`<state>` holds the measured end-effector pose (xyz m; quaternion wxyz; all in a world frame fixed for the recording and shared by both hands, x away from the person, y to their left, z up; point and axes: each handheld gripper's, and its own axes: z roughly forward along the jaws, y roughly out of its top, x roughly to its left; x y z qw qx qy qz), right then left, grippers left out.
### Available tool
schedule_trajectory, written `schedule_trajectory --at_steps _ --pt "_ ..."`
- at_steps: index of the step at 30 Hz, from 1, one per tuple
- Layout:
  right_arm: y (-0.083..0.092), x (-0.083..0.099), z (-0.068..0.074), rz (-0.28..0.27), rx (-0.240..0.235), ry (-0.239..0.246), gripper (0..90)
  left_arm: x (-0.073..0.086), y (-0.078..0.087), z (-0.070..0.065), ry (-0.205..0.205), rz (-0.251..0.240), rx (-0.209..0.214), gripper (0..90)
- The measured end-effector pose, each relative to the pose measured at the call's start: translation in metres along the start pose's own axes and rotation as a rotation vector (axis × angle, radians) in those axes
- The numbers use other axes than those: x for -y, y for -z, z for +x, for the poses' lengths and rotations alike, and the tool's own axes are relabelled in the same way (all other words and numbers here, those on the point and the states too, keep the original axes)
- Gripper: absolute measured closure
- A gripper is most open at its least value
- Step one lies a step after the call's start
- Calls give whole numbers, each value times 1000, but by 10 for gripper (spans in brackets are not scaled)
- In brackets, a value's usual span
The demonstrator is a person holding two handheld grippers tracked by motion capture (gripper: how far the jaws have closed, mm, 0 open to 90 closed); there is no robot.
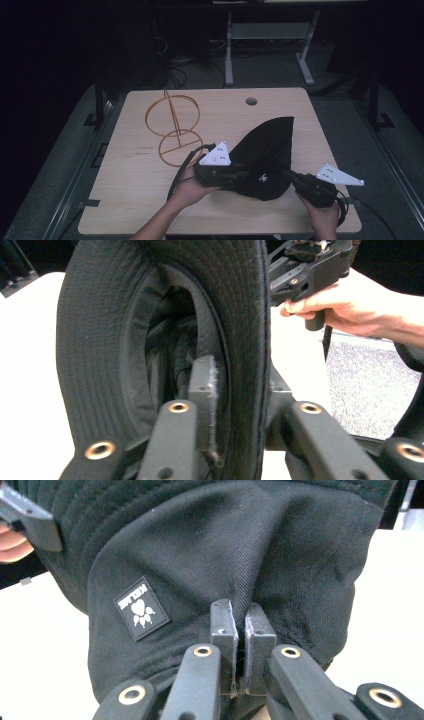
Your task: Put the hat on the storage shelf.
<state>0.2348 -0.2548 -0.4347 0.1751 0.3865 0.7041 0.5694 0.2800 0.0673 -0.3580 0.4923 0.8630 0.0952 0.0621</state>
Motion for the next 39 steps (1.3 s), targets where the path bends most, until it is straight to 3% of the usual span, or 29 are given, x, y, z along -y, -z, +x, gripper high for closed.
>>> schedule_trajectory --at_steps 13,24,30,39 --pt "15 -21 -1 -24 25 29 867 9 21 -8 4 16 -50 505" --pt "20 -41 -2 -38 15 26 872 31 37 -11 25 34 -81 465" --pt "22 -54 -3 -41 18 51 872 47 45 -10 58 21 -103 438" --pt "22 -77 -1 -39 20 88 872 68 47 -11 69 40 -137 414"
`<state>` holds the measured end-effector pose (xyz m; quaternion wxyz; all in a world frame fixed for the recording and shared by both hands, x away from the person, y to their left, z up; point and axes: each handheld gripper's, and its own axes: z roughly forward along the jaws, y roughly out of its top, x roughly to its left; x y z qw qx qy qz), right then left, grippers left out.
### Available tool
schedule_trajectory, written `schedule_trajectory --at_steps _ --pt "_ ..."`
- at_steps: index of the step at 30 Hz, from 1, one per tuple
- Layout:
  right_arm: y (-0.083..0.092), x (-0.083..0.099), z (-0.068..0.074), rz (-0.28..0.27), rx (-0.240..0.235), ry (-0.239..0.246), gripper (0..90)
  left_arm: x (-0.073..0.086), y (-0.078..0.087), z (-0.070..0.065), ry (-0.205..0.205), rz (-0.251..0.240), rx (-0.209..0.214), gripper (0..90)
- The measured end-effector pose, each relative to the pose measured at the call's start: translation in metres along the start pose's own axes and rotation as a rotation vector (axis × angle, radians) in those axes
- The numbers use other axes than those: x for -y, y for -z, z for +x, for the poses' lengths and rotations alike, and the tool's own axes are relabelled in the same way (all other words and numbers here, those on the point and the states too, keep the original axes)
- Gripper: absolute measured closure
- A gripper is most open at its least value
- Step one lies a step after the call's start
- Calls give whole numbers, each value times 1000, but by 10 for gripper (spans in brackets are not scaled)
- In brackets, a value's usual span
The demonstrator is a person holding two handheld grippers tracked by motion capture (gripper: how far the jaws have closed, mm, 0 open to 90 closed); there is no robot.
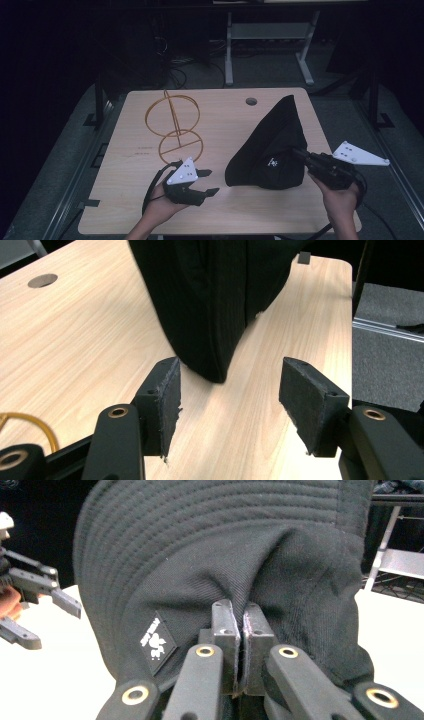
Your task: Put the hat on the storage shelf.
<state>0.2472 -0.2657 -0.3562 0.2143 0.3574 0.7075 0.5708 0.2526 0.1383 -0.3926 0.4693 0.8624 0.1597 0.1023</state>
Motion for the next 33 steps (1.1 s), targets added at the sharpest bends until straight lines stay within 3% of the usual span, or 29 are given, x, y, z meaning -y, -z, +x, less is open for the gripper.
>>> schedule_trajectory --at_steps 7,16,24,33 --pt "-2 -18 -2 10 4 27 872 17 0 5 42 -10 -18 398" --pt "-8 -36 0 33 -1 55 872 29 -1 7 46 -12 -37 384" --pt "-12 -62 5 34 -34 103 872 36 -1 8 57 -24 -51 374" --pt "-20 -85 9 29 -76 120 871 39 2 7 65 -30 -48 374"
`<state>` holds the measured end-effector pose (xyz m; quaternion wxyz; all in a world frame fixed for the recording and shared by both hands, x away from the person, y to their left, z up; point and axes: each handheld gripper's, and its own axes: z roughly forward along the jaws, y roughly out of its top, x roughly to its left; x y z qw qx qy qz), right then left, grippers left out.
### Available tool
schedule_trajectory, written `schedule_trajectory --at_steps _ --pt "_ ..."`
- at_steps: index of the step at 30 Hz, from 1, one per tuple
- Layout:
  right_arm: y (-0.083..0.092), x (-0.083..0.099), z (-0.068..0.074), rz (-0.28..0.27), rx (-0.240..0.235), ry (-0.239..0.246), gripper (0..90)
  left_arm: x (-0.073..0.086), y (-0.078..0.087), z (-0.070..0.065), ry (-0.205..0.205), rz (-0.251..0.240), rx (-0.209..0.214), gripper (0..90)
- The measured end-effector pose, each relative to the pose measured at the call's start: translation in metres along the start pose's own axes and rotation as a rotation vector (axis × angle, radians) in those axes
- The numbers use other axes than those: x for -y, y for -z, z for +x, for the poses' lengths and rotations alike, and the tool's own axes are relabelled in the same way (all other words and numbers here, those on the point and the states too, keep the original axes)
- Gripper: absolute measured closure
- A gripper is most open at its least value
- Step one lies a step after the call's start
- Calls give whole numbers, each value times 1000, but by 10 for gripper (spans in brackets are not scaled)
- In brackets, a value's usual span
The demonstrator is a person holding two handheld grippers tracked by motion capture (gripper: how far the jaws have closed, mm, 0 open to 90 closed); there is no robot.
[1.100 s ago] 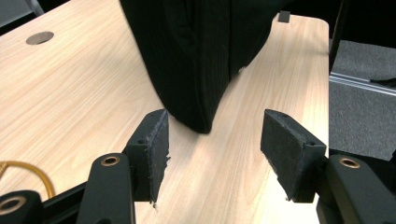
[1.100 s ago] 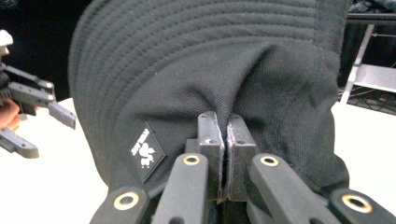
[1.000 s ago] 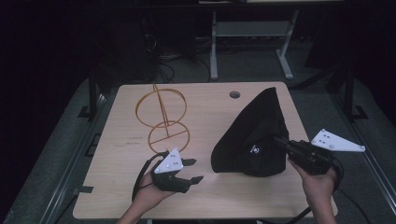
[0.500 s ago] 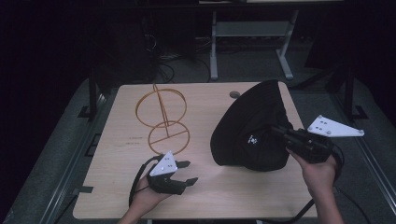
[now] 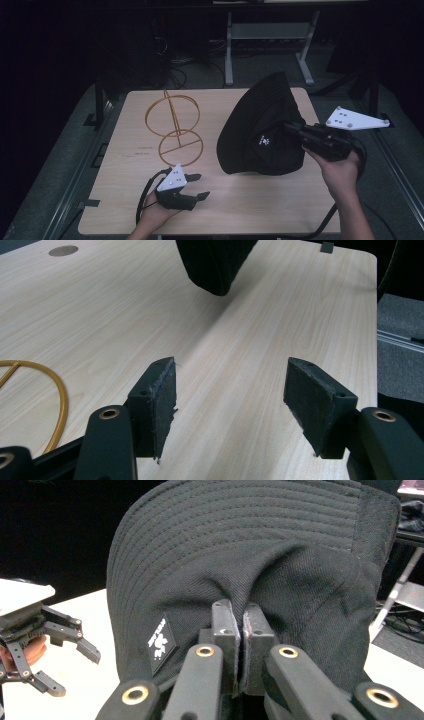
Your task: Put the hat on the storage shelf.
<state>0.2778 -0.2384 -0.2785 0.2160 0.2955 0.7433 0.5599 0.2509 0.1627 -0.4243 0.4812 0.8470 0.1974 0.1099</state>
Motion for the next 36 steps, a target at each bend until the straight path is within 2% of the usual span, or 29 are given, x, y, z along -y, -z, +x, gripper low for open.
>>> schedule_trajectory --at_steps 12,23,36 --pt "-18 -29 0 -17 -60 20 871 2 1 2 -4 -1 -14 373" --pt "-36 -56 3 -36 -96 23 870 3 -1 0 -8 6 -3 373" --pt "-72 -93 17 -42 -164 51 870 5 -4 0 -28 28 4 373"
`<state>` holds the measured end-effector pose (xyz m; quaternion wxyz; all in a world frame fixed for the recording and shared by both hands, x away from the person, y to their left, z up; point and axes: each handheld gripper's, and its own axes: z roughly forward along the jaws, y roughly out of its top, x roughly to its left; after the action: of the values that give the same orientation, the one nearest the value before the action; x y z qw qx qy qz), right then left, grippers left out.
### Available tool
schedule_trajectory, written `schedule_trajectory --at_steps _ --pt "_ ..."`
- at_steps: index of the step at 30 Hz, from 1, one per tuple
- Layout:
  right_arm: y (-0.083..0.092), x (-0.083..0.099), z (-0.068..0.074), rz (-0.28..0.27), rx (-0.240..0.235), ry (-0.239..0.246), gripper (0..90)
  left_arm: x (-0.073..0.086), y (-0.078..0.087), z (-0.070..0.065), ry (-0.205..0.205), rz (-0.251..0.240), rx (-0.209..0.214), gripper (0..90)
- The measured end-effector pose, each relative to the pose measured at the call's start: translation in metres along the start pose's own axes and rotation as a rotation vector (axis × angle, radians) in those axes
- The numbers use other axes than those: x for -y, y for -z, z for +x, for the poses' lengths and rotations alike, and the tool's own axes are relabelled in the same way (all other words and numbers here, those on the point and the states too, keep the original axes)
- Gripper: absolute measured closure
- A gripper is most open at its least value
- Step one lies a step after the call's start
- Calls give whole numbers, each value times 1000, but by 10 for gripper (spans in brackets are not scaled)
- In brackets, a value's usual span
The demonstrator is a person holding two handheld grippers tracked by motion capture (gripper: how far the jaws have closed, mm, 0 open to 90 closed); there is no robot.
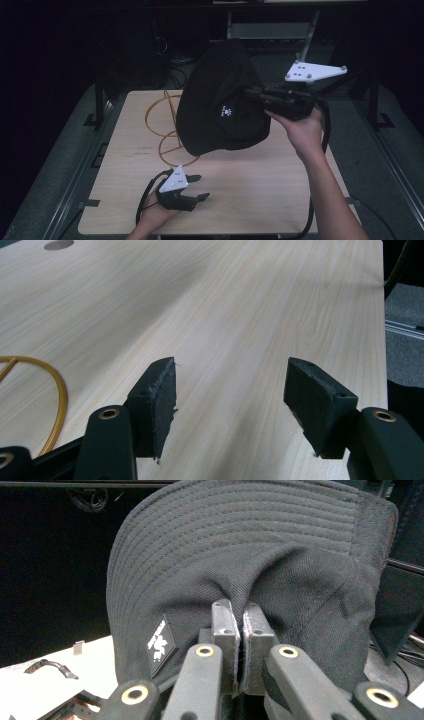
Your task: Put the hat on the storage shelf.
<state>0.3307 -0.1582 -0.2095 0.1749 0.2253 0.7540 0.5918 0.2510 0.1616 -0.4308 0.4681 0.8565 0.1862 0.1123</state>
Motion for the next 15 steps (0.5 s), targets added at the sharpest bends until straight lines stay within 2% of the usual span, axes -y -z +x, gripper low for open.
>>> schedule_trajectory --at_steps 6,15 --pt "-18 -12 2 4 -23 10 870 -1 0 -1 -1 -18 10 362" --pt "-40 -22 2 17 -51 7 870 -1 -2 -2 -5 -1 25 348"
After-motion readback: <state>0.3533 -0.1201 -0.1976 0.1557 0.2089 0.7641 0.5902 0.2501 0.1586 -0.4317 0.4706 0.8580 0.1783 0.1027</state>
